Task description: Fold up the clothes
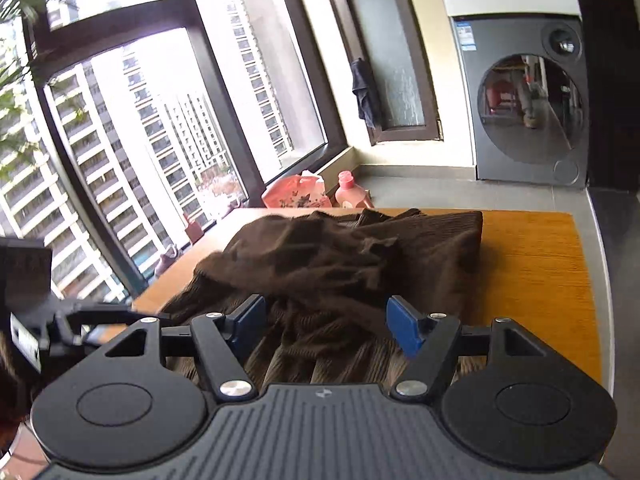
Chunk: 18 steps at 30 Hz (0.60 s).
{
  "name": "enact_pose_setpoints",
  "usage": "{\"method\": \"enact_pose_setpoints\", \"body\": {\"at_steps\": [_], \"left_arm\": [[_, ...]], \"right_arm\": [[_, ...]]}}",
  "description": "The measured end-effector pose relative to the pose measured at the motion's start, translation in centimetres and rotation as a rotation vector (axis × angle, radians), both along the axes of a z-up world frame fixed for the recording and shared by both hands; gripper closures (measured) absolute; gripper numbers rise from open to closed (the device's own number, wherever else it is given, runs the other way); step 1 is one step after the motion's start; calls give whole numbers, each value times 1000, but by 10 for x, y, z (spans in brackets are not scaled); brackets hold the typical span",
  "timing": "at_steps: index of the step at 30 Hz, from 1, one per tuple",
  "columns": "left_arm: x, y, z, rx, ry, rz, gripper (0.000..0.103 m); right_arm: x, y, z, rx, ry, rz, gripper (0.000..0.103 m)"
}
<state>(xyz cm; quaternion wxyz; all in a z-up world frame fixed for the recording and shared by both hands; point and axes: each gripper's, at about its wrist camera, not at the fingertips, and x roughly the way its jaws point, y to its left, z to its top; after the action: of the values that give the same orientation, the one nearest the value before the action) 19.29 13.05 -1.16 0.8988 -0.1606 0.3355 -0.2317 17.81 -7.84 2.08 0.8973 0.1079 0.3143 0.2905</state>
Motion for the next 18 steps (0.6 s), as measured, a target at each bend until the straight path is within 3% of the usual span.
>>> {"method": "enact_pose_setpoints", "body": {"at_steps": [5,6,8,9,13,18], "left_arm": [[20,12,11,-34,-83,8,0],[25,16,15,-37,-107,17,0],[35,24,23,-43,-153,34,0],[40,28,26,-49,-168,44,0],[69,36,26,-101,-184,55,0],[105,32,-20,-192,-30,56,0]], "right_arm": [[70,32,-45,69,118,-49,38],[74,39,-49,59,119,-35,60],[80,52,-56,36,114,-2,79],[78,53,-51,31,75,3,82],[82,39,-54,-26,78,-44,85],[88,21,-58,-97,88,-106,84]]}}
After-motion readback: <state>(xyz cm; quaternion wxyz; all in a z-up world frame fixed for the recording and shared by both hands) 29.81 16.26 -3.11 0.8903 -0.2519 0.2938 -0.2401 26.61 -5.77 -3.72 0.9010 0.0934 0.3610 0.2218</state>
